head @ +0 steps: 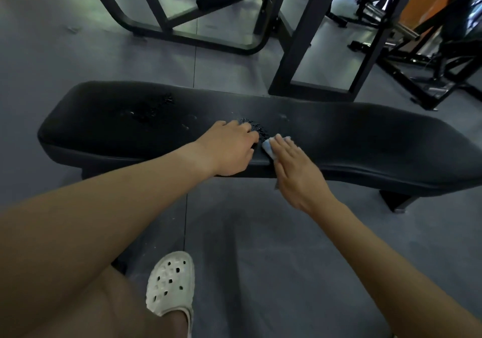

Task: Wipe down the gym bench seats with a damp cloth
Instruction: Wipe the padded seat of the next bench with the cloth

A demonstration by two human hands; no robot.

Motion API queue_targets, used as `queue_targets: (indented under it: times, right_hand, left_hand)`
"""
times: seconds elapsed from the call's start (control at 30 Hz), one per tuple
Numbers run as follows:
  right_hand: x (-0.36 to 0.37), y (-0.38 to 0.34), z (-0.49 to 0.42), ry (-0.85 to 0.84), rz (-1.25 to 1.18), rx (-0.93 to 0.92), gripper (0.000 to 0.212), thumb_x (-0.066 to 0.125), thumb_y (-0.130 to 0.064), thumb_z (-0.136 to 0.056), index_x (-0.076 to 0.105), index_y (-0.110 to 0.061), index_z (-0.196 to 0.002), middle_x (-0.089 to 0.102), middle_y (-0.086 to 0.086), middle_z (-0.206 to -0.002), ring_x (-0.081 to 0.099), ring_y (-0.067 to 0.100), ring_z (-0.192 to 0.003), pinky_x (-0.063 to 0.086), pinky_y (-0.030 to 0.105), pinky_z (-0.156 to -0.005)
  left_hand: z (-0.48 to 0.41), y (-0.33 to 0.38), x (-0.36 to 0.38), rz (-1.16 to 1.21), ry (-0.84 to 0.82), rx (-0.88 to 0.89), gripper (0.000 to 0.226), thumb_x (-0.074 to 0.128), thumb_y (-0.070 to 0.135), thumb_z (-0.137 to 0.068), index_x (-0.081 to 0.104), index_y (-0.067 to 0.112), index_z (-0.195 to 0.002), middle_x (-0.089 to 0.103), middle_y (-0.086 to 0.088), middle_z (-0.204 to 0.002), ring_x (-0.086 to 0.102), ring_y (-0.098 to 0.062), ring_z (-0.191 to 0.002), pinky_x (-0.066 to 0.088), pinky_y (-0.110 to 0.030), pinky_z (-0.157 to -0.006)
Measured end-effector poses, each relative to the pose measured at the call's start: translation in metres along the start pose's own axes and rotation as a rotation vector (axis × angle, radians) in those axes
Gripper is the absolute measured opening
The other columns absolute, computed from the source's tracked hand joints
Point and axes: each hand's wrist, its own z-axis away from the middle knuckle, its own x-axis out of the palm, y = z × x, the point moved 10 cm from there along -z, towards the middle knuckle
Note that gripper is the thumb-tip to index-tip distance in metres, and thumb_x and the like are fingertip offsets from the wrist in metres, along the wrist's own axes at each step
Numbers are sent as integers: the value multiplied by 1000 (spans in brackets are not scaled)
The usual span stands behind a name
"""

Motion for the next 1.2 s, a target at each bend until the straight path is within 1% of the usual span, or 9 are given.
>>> queue_targets:
  times: [0.07, 0.17, 0.4, 0.5, 0.63, 0.73, 0.87, 1.07, 1.2]
  right_hand:
    - [1, -4, 0, -60, 28, -51, 53, 33, -20, -110, 23, -18, -162, 16, 0, -169, 8, 15, -157, -2, 16, -120]
    - [-5, 14, -14, -119, 52, -10, 52, 31, -25, -110, 23, -23, -162, 17, -5, -169, 11, 12, -156, 6, 24, -123]
    - [-21, 75, -68, -104, 42, 348, 49, 37, -15, -105, 32, -10, -154, 26, 13, -165, 25, 33, -151, 24, 42, -118]
    - [-9, 49, -76, -77, 26, 272, 50, 32, -14, -107, 30, -4, -155, 27, 18, -163, 23, 36, -151, 19, 40, -121]
    - [4, 3, -53, -91, 15, -10, 51, 30, -22, -111, 23, -14, -161, 17, 4, -169, 9, 19, -157, 1, 22, -123]
    - [4, -5, -35, -129, -4, -91, 51, 30, -30, -112, 23, -24, -162, 15, -8, -168, 5, 7, -156, 3, 24, -126]
    - [-3, 26, -59, -141, 34, -14, 51, 29, -32, -111, 25, -26, -161, 17, -9, -168, 11, 8, -155, 9, 29, -125]
    - [-11, 80, -108, -97, 4, 307, 54, 32, -22, -109, 23, -15, -161, 16, 6, -170, 15, 25, -156, 14, 40, -124]
    - [3, 35, -103, -97, -15, 168, 52, 28, -24, -111, 21, -15, -162, 14, 6, -170, 10, 24, -157, 7, 33, -125]
  left_hand:
    - [-4, 1, -3, -8, 0, 3, 38, 43, 38, -104, 55, 19, -135, 56, -5, -130, 54, -27, -117, 45, -45, -100]
    - [-8, -1, -2, 0, -30, 9, 37, 44, 39, -103, 56, 19, -132, 55, -4, -130, 53, -26, -116, 45, -44, -98]
    - [-9, -15, -5, 79, -18, -7, 38, 48, 39, -102, 56, 19, -133, 55, -2, -132, 53, -24, -117, 48, -45, -99]
    - [-10, -18, -3, 66, -8, -26, 42, 46, 42, -102, 55, 19, -136, 53, -4, -135, 52, -25, -118, 47, -46, -101]
    - [-11, -24, -3, 70, 36, -67, 46, 45, 45, -102, 54, 18, -138, 53, -6, -135, 52, -27, -119, 44, -46, -104]
    - [-11, -25, -1, 80, 41, -82, 47, 44, 45, -103, 53, 17, -140, 52, -6, -137, 52, -28, -122, 43, -46, -105]
    - [-10, -24, -1, 76, 38, -75, 45, 43, 44, -104, 53, 16, -138, 53, -6, -134, 53, -27, -118, 43, -46, -104]
    - [-11, -25, -1, 99, 24, -71, 43, 44, 43, -104, 54, 16, -135, 53, -4, -130, 53, -26, -116, 42, -45, -104]
    - [-14, -24, -4, 104, 44, -67, 40, 45, 43, -103, 56, 17, -132, 54, -3, -127, 52, -25, -113, 44, -43, -99]
